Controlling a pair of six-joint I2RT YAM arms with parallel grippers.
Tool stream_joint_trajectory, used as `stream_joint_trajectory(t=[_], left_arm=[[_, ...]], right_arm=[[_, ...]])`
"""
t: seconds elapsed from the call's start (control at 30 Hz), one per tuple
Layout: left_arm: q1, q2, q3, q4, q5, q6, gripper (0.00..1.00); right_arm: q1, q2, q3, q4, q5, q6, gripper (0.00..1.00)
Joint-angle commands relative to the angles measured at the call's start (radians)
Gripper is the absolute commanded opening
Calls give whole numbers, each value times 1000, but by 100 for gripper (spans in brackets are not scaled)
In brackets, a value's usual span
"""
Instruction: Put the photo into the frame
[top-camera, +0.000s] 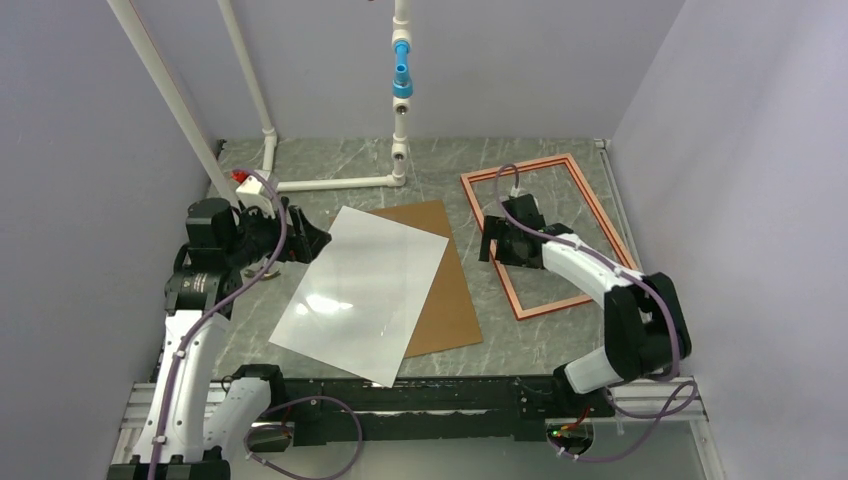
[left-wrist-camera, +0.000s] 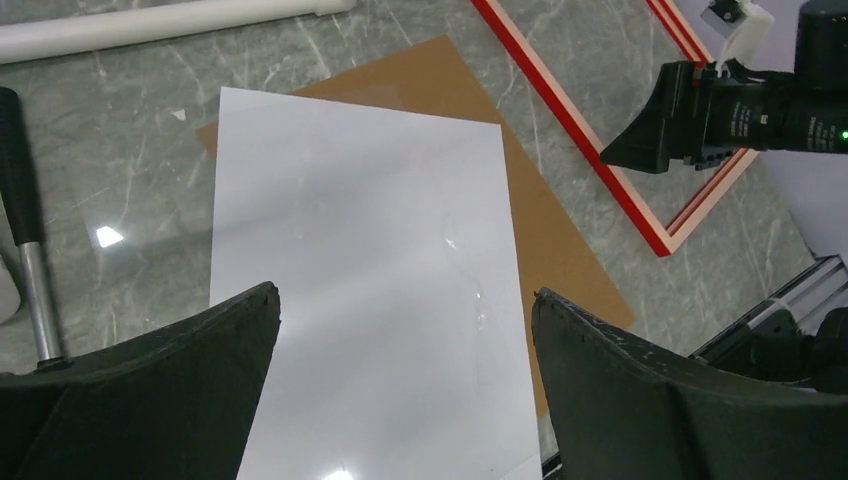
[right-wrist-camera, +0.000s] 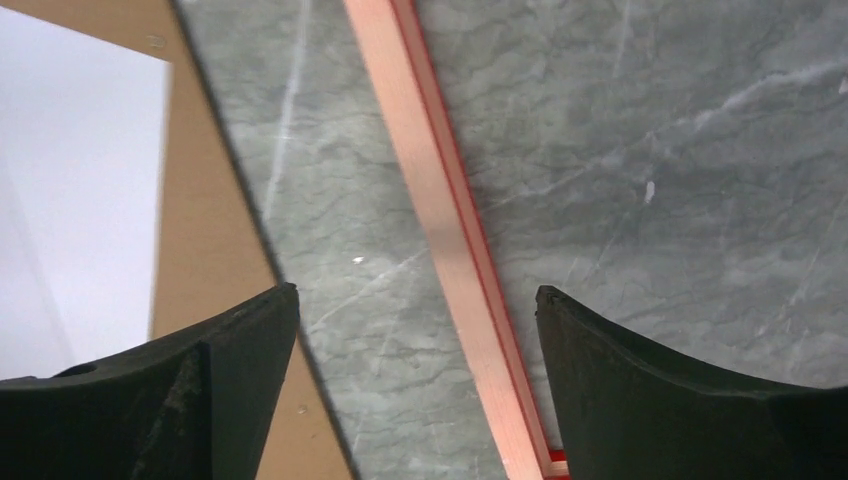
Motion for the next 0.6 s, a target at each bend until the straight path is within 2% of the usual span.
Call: stream_joint_trajectory(t=[0.0,0.13,0.27,0.47,0.57], left_arm=[[3,3,-14,-33,30,86,99],[3,-25,-114,25,26,87,99],[3,-61,-170,52,-10,79,99],[3,-81,-172,18,-23,97,99],[3,-94,-178,12,-97,80,99]], right_arm=[[13,77,48,-67,108,4,86],[18,128,48,-76,123,6,81],[27,170,51,-83,110,4,71],[40,210,70,-131,85,22,49],[53,206,58,-143,83,47,31]])
